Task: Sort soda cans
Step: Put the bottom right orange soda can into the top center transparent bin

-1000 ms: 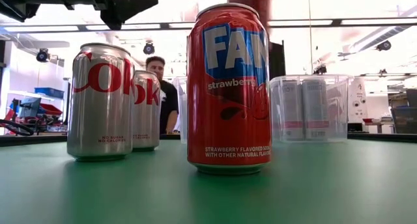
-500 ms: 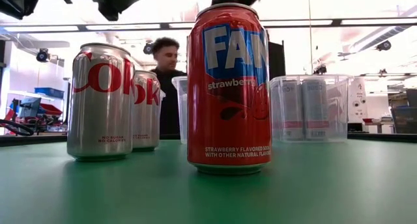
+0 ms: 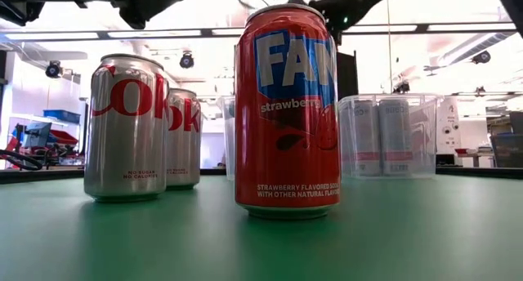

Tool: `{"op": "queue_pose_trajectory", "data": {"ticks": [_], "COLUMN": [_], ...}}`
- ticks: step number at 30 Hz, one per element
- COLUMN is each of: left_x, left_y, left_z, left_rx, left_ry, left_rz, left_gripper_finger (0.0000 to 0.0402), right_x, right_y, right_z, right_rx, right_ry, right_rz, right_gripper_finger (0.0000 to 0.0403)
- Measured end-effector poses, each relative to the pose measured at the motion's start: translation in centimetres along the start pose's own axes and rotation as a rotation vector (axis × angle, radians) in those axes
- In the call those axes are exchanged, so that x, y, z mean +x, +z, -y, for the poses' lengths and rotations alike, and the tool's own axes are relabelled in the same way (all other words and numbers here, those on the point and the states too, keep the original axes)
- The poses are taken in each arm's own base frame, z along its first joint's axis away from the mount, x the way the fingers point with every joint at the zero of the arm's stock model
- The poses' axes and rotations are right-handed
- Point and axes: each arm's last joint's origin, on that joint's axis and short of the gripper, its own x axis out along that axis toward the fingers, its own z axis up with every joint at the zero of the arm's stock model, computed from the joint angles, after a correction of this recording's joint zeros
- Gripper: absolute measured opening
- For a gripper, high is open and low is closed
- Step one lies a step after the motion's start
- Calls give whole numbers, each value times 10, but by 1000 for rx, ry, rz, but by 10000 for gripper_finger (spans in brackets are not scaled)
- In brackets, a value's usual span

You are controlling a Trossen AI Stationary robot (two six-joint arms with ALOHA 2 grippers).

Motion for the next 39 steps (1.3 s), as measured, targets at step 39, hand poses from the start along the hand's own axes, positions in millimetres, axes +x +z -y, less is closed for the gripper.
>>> {"op": "queue_pose_trajectory", "data": {"ticks": [39], "left_x": [0], "left_y": [-5], "left_z": [1], "left_rx": [35], "left_ry": [-7], "left_rz": [-42], "left_gripper_finger": [316], "right_x": [-3], "right_y": [1], "right_z": [3], "right_rx": [-94], "right_ry": [101], "right_rz": [-74], "right_gripper_finger": [303]}}
